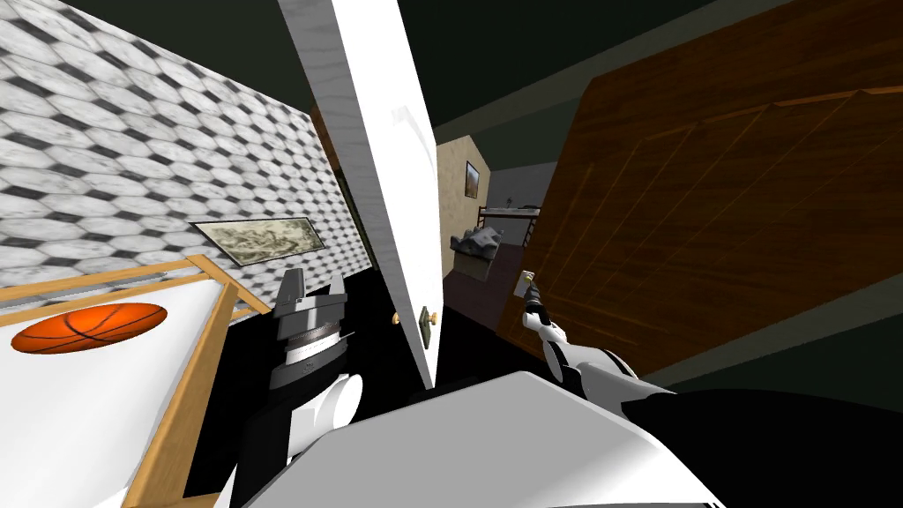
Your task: Pull the door open
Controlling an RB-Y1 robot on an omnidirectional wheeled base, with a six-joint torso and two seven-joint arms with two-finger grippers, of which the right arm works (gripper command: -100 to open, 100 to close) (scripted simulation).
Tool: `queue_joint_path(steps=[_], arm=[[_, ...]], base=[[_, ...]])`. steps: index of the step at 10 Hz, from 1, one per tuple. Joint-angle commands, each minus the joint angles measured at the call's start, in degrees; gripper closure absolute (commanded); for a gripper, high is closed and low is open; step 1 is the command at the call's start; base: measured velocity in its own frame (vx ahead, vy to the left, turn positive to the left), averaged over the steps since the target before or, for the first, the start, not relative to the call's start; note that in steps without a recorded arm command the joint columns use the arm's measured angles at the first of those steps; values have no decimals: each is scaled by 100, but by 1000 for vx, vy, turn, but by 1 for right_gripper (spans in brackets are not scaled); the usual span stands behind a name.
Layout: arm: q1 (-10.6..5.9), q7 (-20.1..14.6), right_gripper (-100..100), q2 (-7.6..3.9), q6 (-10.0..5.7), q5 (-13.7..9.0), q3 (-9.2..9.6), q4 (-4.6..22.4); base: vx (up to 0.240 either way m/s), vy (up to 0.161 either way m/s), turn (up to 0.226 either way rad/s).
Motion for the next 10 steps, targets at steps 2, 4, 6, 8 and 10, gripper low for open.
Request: queue_joint_path(steps=[2,4,6,8,10], arm=[[-18,-50,-100,-36,-88,-2,-5,168],[-3,-3,-100,-66,-104,-45,-90,263],[13,45,-100,-98,-121,-89,-178,303],[29,93,-100,-129,-138,-133,-266,344],[29,93,-100,-129,-138,-133,-266,344]], base=[[-13,-37,-50],[10,6,60],[19,-72,192],[8,-57,114],[-2,2,-14]])
